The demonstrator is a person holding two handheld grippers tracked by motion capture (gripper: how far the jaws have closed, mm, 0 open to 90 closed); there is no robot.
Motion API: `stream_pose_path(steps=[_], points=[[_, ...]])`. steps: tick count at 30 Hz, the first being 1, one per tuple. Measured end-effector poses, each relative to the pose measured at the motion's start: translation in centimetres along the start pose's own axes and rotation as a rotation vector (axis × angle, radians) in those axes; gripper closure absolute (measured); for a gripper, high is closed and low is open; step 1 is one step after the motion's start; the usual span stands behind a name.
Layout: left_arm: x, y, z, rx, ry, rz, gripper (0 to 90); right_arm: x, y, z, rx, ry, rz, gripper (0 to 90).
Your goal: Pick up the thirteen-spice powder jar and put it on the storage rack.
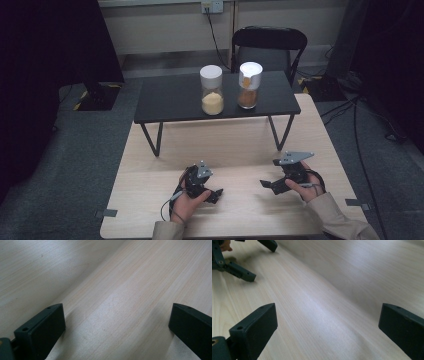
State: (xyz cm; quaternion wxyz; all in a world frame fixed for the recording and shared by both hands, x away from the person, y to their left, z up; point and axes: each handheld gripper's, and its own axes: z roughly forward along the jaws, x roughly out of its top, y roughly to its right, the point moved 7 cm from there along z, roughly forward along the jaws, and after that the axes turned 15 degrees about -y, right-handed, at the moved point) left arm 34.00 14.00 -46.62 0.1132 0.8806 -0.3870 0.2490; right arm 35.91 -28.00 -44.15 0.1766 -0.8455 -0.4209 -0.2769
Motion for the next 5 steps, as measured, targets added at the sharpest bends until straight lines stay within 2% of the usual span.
stream_pose_path(steps=[5], points=[[0.00, 0.00, 0.00, 0.000, 0.000, 0.000, 0.0, -0.43, -0.04, 0.15, -0.002, -0.014, -0.003, 1.1]])
